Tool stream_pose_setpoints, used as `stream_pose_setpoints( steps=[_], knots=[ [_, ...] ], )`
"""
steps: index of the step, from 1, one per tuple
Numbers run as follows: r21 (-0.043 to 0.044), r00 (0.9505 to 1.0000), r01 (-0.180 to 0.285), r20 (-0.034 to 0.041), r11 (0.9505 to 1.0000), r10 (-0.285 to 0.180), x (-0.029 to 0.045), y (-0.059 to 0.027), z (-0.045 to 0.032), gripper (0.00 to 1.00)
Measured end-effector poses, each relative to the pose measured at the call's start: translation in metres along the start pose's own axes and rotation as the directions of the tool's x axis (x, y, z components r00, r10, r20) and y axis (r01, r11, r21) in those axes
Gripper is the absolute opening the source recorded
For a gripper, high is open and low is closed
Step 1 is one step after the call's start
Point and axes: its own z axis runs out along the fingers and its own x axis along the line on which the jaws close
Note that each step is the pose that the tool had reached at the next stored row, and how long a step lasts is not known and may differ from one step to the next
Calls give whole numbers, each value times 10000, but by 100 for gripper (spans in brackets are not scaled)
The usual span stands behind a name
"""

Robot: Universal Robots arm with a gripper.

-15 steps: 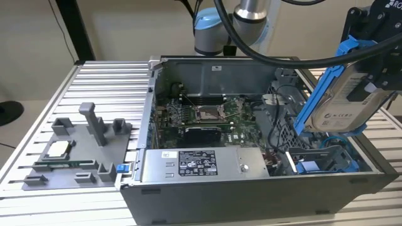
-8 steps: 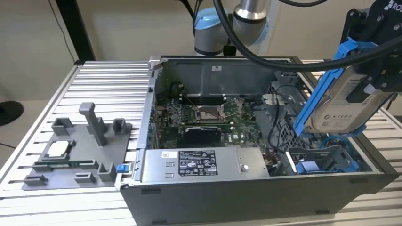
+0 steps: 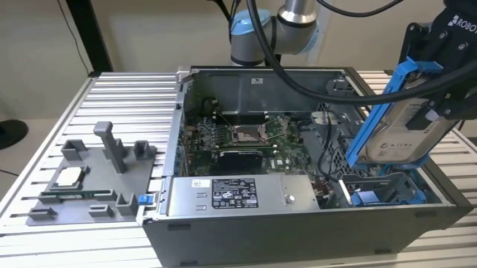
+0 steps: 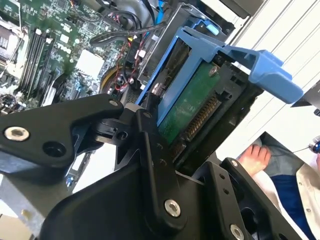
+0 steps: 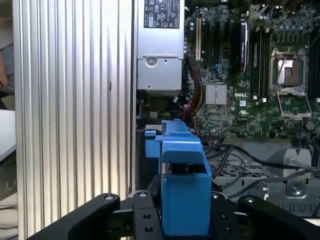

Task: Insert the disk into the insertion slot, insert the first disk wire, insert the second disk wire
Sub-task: 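Insert the disk into the insertion slot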

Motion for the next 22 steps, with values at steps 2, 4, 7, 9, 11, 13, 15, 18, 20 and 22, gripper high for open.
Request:
stream_pose_setpoints(
  steps=[2,4,7,9,11,13,15,18,20,22],
  knots=[
    [1,10000,1,12,10000,-1,12,-7,35,0],
    [0,10000,1,27,10000,-1,27,-20,72,0],
    [0,10000,1,39,10000,-1,43,-48,125,0],
    [0,10000,2,44,10000,-2,54,-66,157,0],
    [3,10000,1,44,10000,-1,57,-72,179,0],
    [4,10000,1,43,10000,-1,57,-72,179,0],
    [4,10000,1,44,10000,-1,57,-72,180,0],
    [4,10000,1,45,10000,-1,57,-73,181,0],
    [4,10000,2,61,10000,-2,57,-73,190,0],
    [4,10000,5,94,10000,-5,60,-80,209,0]
  ],
)
